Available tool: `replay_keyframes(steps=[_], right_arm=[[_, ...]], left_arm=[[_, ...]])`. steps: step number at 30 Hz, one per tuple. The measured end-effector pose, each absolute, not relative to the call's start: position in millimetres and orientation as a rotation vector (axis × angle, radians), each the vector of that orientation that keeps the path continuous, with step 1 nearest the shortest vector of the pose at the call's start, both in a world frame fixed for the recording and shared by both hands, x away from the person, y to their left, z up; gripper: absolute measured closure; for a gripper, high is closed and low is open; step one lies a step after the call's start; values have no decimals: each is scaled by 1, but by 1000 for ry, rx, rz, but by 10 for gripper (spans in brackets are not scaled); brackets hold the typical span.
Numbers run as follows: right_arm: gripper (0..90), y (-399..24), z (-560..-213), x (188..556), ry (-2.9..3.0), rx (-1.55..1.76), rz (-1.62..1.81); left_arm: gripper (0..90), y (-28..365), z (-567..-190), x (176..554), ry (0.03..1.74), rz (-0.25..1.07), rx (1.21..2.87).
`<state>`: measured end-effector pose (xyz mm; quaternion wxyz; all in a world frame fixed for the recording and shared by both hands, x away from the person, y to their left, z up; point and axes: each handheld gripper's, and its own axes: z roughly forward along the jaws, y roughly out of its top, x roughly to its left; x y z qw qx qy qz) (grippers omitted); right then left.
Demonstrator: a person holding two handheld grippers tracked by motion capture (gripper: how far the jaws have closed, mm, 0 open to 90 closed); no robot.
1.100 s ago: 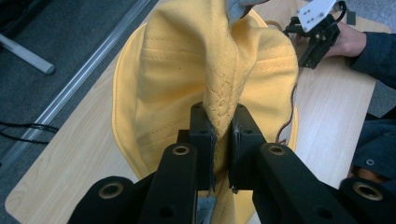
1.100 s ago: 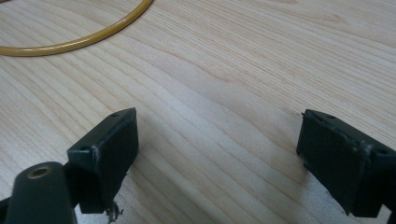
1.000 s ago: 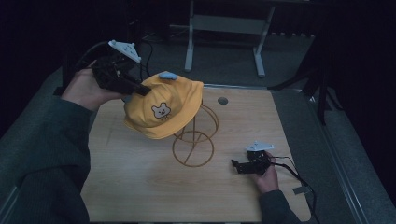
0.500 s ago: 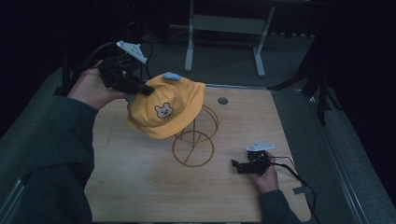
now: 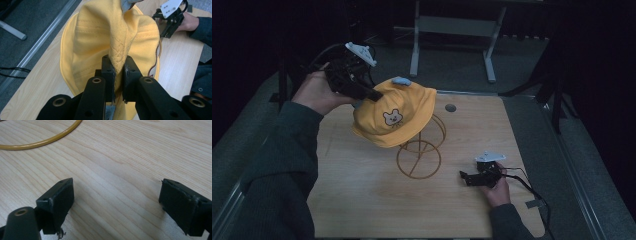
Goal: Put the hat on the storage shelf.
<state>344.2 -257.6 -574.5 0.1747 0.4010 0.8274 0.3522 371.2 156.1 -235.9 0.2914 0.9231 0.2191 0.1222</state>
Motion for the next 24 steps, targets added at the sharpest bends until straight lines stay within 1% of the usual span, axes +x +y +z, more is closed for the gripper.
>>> replay_keyframes(steps=[24], right_arm=[[126,-258,-574,344,2348,1137,994]], left_arm=[[809,114,-247,384,541,298,2471]])
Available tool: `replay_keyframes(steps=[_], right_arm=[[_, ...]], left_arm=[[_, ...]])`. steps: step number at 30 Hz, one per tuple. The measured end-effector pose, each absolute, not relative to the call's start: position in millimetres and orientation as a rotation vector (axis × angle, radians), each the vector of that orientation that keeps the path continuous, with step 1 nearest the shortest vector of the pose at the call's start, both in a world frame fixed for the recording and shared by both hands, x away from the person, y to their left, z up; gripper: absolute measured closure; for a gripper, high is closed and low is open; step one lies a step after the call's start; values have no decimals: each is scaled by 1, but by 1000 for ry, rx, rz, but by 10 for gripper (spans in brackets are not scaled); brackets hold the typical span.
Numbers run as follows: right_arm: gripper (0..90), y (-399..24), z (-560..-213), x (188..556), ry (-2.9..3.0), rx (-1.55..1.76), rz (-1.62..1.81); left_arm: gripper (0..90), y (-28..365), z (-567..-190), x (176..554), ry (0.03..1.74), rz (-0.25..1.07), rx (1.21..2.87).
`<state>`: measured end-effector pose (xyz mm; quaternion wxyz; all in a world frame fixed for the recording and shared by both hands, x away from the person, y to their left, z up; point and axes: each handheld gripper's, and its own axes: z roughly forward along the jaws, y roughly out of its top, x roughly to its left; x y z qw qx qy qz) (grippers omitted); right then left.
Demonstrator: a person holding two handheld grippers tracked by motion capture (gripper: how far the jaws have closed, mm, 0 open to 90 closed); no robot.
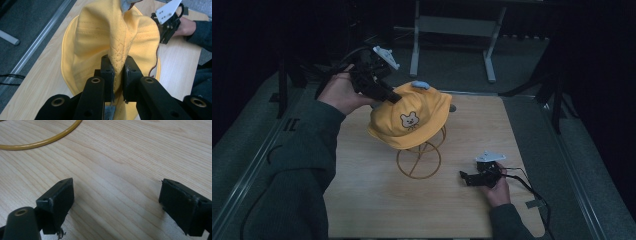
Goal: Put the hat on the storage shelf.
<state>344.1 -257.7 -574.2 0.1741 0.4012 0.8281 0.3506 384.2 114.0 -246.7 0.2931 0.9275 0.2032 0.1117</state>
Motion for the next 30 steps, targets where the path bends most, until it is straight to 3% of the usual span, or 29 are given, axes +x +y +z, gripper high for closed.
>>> replay_keyframes(steps=[19,30], right_arm=[[127,-257,-574,344,2346,1143,998],[126,-258,-574,344,2345,1137,998]], left_arm=[[788,68,-269,399,522,288,2457],[677,55,-279,400,539,310,2441]])
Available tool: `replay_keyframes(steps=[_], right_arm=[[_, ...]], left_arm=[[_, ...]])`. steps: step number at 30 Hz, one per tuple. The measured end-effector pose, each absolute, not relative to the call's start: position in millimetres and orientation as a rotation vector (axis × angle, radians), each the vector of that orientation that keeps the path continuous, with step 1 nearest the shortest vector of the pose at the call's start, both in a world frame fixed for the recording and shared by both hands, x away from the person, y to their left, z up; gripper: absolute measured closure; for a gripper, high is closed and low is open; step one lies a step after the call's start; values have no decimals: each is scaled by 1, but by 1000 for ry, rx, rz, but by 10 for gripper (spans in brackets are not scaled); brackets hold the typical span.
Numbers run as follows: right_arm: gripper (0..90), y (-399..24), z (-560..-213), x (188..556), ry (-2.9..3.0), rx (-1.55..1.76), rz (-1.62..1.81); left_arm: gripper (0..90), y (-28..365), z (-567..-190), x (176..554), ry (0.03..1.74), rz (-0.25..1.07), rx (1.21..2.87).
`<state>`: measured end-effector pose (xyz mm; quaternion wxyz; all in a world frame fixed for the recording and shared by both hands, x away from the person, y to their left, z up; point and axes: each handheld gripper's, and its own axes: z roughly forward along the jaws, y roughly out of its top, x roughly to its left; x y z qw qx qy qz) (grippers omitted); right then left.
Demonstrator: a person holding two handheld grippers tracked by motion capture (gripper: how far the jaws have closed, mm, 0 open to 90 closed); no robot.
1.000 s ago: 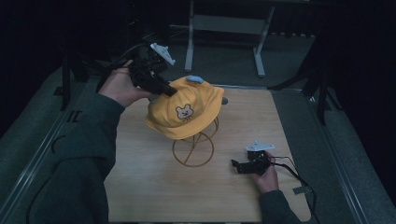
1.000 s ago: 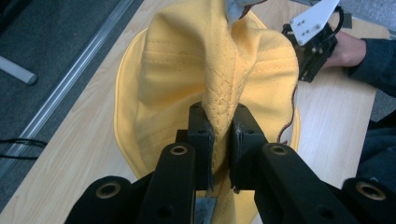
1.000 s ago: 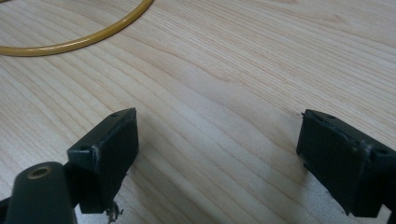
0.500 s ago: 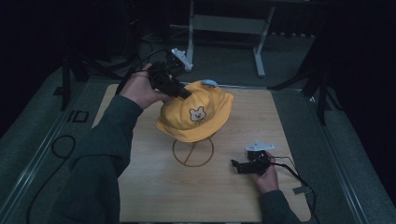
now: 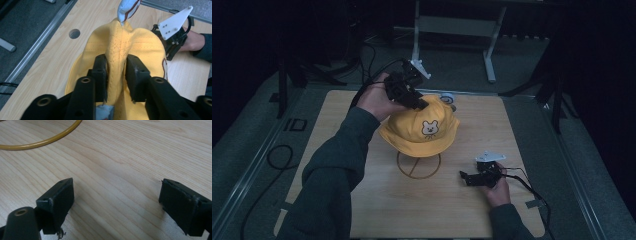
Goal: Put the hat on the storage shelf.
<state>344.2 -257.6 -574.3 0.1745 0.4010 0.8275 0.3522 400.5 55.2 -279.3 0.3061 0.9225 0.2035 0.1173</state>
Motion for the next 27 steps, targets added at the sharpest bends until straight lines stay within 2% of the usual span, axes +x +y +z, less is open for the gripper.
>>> replay_keyframes(steps=[6,13,21,23,27], right_arm=[[126,-258,-574,344,2345,1137,998],[126,-258,-574,344,2346,1137,998],[126,-258,-574,344,2344,1137,1000],[126,-258,-574,344,2344,1137,1000],[126,-258,-574,344,2344,1138,1000]], left_arm=[[595,60,-277,397,546,308,2426],[715,65,-279,391,526,305,2438],[726,60,-288,391,524,300,2482],[689,59,-288,391,534,297,2480],[473,59,-285,387,571,397,2439]])
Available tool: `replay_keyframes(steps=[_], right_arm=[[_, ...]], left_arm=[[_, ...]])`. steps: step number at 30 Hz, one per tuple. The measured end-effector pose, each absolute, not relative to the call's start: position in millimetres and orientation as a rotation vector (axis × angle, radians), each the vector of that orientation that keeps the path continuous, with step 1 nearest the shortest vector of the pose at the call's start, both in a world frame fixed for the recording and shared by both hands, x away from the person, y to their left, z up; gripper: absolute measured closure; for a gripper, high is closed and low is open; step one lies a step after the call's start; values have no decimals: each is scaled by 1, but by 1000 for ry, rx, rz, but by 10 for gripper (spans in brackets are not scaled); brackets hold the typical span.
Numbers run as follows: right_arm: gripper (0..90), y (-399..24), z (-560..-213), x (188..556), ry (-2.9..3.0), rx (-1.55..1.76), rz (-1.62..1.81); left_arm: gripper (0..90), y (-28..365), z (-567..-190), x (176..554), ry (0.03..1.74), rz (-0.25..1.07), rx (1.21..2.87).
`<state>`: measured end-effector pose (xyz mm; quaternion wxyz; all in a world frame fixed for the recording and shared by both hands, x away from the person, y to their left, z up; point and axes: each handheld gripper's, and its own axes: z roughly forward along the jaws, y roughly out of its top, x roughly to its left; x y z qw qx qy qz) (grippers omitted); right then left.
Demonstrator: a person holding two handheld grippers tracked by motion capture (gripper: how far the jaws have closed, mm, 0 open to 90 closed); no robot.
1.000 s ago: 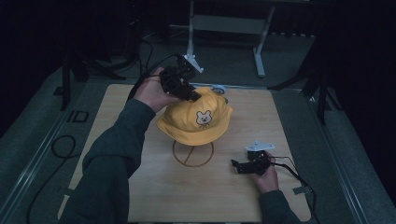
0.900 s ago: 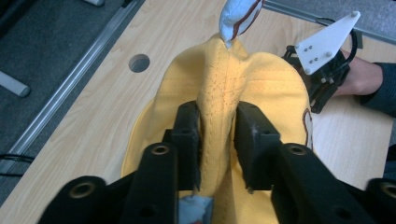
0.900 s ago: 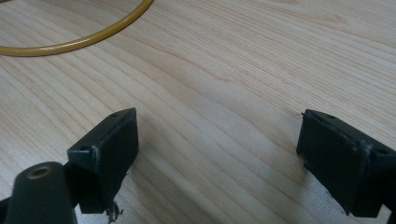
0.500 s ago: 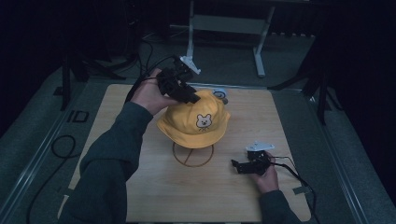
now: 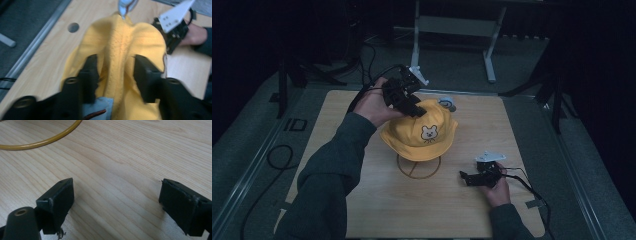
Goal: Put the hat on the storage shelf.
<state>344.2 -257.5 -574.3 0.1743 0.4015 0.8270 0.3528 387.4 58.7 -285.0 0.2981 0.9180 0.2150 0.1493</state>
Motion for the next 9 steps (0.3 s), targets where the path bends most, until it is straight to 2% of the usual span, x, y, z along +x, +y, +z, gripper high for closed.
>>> replay_keyframes(steps=[1,2,3,9], right_arm=[[126,-258,-574,344,2344,1138,1000],[126,-258,-574,344,2344,1138,1000],[126,-258,-574,344,2344,1137,1000],[126,-258,-574,344,2345,1137,1000]], left_arm=[[435,59,-285,387,571,397,2439],[435,59,-282,385,592,418,2409],[364,60,-281,385,593,417,2397],[309,71,-276,384,613,431,2376]])
